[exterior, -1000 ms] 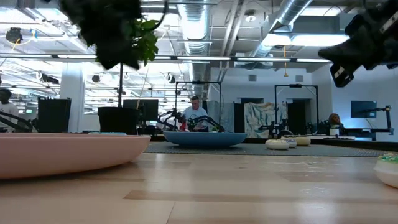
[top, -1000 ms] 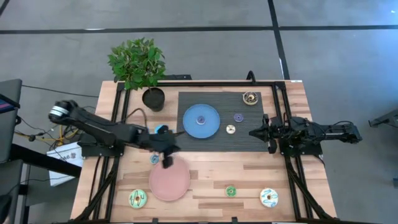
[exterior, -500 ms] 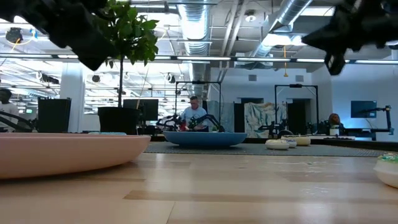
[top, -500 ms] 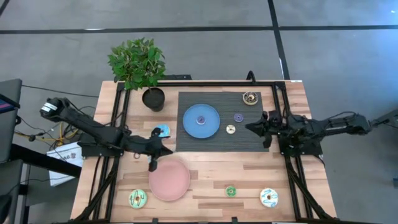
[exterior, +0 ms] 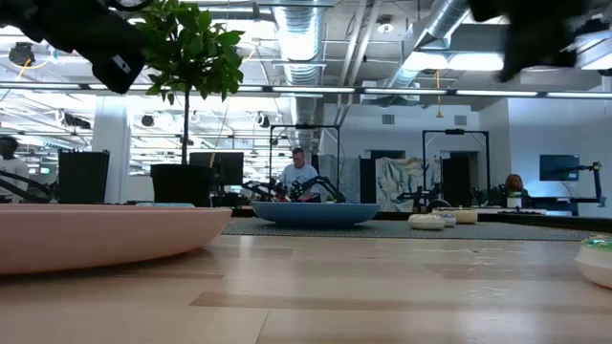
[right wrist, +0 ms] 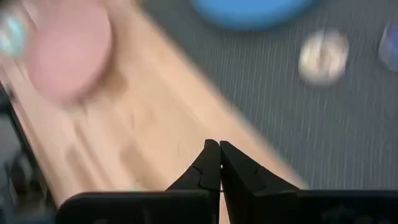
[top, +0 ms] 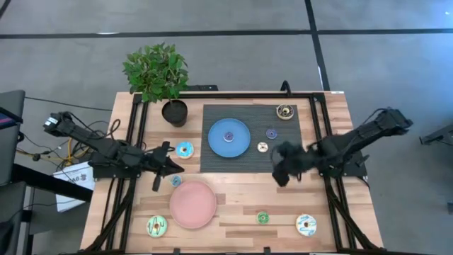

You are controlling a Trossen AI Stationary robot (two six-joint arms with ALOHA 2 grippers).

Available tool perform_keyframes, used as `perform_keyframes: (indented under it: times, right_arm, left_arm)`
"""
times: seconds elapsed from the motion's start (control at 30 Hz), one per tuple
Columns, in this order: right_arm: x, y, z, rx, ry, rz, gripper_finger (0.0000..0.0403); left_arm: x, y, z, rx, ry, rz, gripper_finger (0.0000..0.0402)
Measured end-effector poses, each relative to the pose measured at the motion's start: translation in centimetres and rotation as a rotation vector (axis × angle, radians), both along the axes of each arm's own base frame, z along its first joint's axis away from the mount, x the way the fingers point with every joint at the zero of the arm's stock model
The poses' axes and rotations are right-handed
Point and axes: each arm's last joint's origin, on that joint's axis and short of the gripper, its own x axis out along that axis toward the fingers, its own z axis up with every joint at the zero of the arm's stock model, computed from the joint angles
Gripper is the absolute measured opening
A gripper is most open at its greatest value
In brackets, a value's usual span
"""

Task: Pick & Place donuts
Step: Put the large white donut on the light orange plate

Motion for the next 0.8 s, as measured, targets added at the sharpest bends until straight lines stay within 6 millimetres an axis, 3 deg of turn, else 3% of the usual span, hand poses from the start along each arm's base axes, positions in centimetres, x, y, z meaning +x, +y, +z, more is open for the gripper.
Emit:
perform_keyframes:
  times: [0.17, 0.43, 0.6, 0.8]
  right_arm:
    - [-0.7, 5.1, -1.0, 0.078, 0.191, -0.032, 0.0000]
    - [-5.0, 11.7, -3.4, 0.203, 0.335, -0.225, 0.0007]
    - [-6.9, 13.9, -4.5, 0.242, 0.481, -0.224, 0.0058]
    - [-7.1, 14.7, -5.8, 0.193, 0.513, -0.206, 0.0149]
  left_arm:
    - [-0.3, 0.1, 0.3, -0.021, -0.023, 0.001, 0.0000]
    - [-0.3, 0.1, 0.3, 0.007, -0.018, -0.027, 0.0000]
    - [-0.3, 0.2, 0.3, 0.025, -0.024, 0.021, 0.0000]
    - [-0.3, 0.4, 0.3, 0.030, -0.031, 0.101, 0.0000]
